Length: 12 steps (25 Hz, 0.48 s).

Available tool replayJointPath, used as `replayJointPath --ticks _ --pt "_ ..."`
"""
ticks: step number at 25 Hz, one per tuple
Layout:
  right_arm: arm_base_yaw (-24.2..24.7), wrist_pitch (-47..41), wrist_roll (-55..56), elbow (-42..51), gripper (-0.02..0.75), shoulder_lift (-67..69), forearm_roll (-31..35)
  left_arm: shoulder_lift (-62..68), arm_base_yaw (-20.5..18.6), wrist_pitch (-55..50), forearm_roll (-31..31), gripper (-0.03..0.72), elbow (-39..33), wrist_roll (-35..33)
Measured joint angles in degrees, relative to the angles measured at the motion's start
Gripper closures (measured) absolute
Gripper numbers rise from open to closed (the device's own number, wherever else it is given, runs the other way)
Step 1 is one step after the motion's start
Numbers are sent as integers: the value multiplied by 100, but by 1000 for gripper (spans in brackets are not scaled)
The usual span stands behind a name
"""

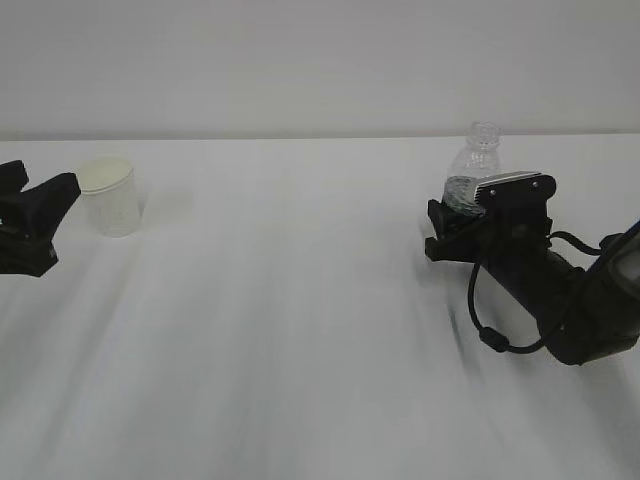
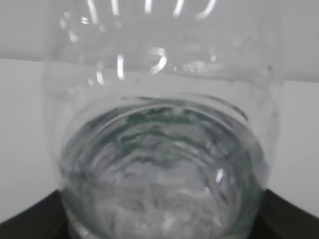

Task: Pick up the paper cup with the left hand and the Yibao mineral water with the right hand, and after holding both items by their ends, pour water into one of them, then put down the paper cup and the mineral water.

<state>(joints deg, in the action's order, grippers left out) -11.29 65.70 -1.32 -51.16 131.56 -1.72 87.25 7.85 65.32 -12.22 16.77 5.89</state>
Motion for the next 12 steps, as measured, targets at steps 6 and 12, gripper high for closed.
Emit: replayJointPath --ticks 6,12 --pt "-9 13 -622 13 262 0 -23 0 0 0 0 260 0 0" --pt "-9 191 -866 236 263 -27 -23 0 0 0 0 263 0 0"
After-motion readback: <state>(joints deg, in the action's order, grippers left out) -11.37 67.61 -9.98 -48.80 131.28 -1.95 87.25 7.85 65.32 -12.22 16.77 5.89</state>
